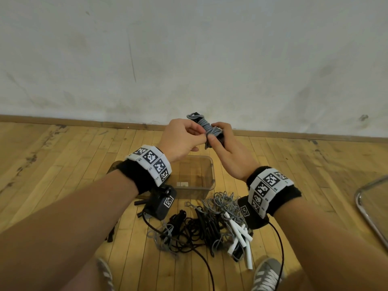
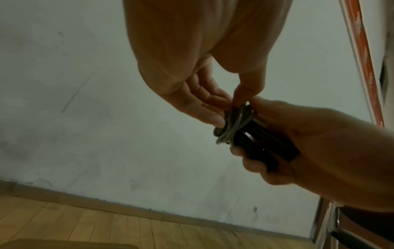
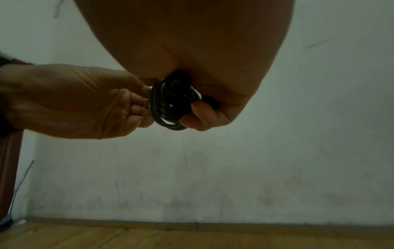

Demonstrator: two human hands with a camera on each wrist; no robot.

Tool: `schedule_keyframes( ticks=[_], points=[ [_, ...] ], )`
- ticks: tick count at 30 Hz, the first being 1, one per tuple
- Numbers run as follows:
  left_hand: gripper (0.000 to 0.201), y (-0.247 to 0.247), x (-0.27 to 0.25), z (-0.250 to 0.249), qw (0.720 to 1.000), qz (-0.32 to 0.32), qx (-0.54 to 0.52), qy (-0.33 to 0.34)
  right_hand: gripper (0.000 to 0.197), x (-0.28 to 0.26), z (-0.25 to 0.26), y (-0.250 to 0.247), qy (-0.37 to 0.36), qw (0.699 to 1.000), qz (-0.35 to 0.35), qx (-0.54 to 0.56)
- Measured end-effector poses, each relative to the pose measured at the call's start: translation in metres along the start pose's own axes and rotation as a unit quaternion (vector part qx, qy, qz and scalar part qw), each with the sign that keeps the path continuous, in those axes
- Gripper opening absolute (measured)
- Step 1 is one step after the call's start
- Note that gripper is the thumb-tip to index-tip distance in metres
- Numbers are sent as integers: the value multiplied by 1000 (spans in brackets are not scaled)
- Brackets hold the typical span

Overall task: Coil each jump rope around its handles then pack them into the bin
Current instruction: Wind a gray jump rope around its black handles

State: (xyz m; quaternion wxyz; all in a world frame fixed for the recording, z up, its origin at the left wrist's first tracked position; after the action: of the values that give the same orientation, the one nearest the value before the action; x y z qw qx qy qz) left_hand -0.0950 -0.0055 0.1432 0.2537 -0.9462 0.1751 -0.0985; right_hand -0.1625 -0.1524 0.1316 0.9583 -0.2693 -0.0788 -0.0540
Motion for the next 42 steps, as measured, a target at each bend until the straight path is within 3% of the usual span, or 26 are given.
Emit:
schedule_keyframes(
  ticks=[7,15,19,32,35,42],
  points=[
    [12,12,2,-4,1000,-8,-6,13,32,7,-3,2,28,983,-14,183],
    [17,9,4,-6,998,19,9,56,41,6,-10,-4,127,946,-20,299],
    [10,7,3,-8,998,2,10,64,44,4,-9,0,160,938,-9,306],
    [11,10,2,-4,994,-62,54,67,46,-1,-3,12,173,922,-34,345],
    [8,8,0,-6,993,-70,59,70,34,-1,3,11,156,927,-32,340],
    [9,4,-5,-12,993,-68,65,75,36,0,2,13,131,943,-43,304]
  ],
)
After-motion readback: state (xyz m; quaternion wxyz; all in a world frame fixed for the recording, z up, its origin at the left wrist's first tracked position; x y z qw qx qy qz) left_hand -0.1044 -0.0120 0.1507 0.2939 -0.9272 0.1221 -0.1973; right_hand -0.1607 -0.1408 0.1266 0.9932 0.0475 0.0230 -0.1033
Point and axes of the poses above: each hand's wrist, its own x-axis towards the middle knuckle, its own y-axis out of the palm, z = x × y, the point moved 4 cm from there along x, towards the middle knuckle, and after that the axes turned 15 degrees about x, right-handed, at the moved point
